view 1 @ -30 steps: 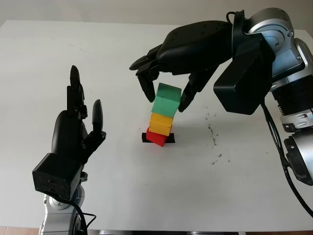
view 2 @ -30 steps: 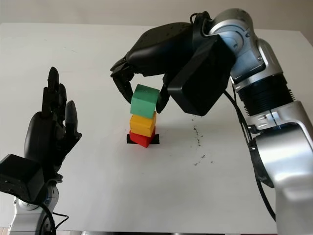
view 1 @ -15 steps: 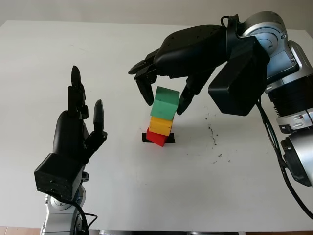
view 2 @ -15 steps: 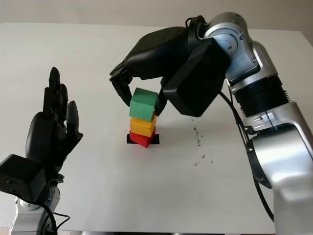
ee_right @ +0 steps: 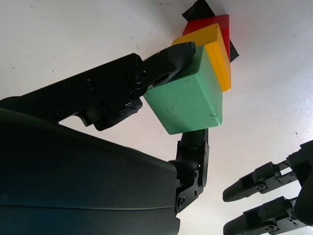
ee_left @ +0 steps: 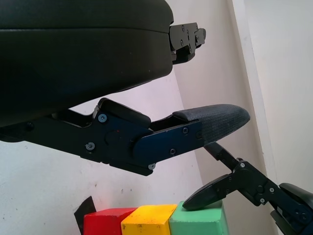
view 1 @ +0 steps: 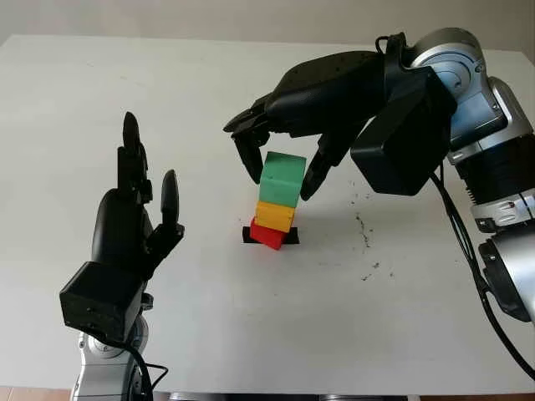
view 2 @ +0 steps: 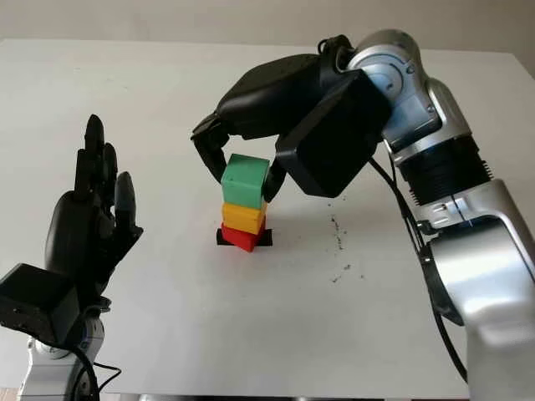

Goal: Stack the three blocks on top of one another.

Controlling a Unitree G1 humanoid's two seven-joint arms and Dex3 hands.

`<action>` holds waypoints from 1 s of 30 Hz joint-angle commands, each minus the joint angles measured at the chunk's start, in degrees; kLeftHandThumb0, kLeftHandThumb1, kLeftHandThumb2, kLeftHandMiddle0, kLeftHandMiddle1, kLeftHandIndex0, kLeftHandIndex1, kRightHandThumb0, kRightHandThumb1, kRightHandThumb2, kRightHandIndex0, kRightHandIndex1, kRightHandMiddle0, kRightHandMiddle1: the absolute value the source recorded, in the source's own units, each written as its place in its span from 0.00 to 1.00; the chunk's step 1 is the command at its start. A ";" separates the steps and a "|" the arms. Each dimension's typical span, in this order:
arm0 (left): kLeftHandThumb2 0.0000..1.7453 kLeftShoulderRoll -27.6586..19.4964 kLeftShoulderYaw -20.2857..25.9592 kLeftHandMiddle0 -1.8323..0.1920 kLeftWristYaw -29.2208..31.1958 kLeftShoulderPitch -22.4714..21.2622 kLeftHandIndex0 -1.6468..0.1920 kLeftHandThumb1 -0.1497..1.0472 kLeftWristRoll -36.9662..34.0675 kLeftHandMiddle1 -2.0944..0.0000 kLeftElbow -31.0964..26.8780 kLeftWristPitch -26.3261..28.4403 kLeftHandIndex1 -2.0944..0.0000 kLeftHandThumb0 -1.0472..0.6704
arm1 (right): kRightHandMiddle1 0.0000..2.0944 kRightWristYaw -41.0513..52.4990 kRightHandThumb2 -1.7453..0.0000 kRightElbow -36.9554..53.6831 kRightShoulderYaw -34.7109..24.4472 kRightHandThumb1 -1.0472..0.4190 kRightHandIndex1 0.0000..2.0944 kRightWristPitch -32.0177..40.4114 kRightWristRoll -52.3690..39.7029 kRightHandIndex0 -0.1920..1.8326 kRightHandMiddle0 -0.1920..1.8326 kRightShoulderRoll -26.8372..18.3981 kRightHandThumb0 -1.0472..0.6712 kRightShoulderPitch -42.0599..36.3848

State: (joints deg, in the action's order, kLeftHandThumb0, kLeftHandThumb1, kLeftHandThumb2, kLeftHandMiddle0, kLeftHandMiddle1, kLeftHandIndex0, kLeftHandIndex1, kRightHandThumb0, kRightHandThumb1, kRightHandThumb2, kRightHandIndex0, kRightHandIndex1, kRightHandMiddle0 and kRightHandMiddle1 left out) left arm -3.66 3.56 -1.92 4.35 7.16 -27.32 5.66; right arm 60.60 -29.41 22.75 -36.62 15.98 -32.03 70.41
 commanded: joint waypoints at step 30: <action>0.39 -0.99 1.04 0.98 0.94 0.83 0.98 1.00 -0.83 0.98 -1.25 -0.06 0.98 0.15 | 0.00 -14.46 0.88 4.78 -14.28 0.00 0.00 1.84 -5.94 0.00 0.00 -6.33 0.06 -9.37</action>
State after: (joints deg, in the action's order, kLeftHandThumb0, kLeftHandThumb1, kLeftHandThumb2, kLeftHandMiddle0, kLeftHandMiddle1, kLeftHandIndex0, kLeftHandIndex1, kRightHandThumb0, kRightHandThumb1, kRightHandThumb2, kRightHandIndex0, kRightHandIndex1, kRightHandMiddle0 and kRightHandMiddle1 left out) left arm -4.40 4.03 -1.09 4.79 6.54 -27.77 6.04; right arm 48.30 -24.94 11.49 -36.05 11.80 -37.91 64.44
